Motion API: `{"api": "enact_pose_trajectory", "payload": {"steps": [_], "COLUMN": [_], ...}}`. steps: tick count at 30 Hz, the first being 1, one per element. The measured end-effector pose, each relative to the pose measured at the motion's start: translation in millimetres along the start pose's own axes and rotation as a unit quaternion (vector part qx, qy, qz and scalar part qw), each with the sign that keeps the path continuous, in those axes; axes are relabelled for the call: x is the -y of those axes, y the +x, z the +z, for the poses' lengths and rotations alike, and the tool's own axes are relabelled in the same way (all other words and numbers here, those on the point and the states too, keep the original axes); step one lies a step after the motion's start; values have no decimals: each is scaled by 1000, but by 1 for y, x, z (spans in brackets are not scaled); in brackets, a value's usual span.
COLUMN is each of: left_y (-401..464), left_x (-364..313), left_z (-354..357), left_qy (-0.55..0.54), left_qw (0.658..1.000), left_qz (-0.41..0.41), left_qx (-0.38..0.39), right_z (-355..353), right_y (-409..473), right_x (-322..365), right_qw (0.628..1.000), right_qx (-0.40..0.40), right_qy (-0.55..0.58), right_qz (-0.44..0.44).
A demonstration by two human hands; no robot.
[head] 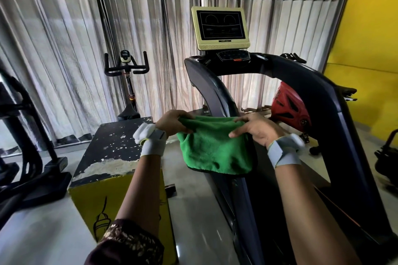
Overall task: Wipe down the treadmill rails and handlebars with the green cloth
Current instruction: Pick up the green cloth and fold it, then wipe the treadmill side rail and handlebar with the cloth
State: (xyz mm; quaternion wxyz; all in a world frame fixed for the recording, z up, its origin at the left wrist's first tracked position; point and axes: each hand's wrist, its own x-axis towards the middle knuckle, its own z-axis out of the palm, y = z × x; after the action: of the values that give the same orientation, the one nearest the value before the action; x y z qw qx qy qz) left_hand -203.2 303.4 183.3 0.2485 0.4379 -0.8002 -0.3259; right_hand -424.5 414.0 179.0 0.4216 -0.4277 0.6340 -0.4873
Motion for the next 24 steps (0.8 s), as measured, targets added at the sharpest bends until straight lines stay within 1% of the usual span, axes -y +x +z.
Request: {"api": "enact_pose_trajectory", "payload": {"steps": [2, 3, 4, 5, 6, 8, 11, 13, 14, 15, 16, 17, 18, 19, 20, 21, 22, 23, 24], "left_y": [8, 11, 13, 13, 11, 6, 3, 2, 2, 3, 3, 5, 7, 8, 8, 6, 5, 3, 2], "left_x": [5, 7, 8, 7, 5, 1, -4, -7, -9, -13, -18, -23, -27, -33, -39, -45, -51, -56, -60], "left_z": [4, 6, 7, 8, 9, 11, 16, 19, 22, 25, 29, 33, 37, 42, 47, 52, 56, 59, 62], "left_qy": [107, 129, 125, 91, 34, -78, -134, -166, -183, -190, -184, -161, -122, -73, -25, 11, 35, 53, 66], "left_qw": [993, 989, 989, 993, 997, 996, 991, 986, 983, 981, 981, 984, 987, 990, 990, 989, 988, 986, 984], "left_qz": [23, 37, 42, 39, 24, 4, 14, 13, 17, 25, 32, 41, 51, 64, 80, 96, 111, 125, 138], "left_qx": [-50, -66, -71, -69, -58, -31, -19, -20, -22, -31, -46, -66, -87, -103, -111, -110, -105, -96, -89], "right_z": [1, 1, 0, -1, -3, -5, -11, -11, -9, -3, 4, 15, 26, 36, 44, 49, 51, 55, 55], "right_y": [4, 6, 5, 6, 6, 6, 10, 12, 13, 14, 11, 10, 8, 9, 12, 16, 18, 16, 13], "right_x": [-3, -4, -4, -5, -5, -7, -14, -17, -17, -19, -19, -21, -23, -24, -27, -29, -30, -29, -30], "right_qw": [997, 994, 990, 987, 986, 988, 987, 982, 975, 958, 934, 910, 897, 900, 920, 950, 977, 991, 993], "right_qx": [-23, -37, -48, -58, -64, -69, -83, -132, -172, -229, -284, -323, -340, -336, -309, -262, -192, -127, -86], "right_qy": [-73, -103, -131, -147, -150, -136, -133, -127, -137, -169, -218, -257, -279, -271, -234, -166, -81, 2, 77], "right_qz": [-8, -16, -24, -30, -31, -34, -31, -41, -38, -25, 0, 33, 50, 59, 61, 46, 34, 30, 27]}}
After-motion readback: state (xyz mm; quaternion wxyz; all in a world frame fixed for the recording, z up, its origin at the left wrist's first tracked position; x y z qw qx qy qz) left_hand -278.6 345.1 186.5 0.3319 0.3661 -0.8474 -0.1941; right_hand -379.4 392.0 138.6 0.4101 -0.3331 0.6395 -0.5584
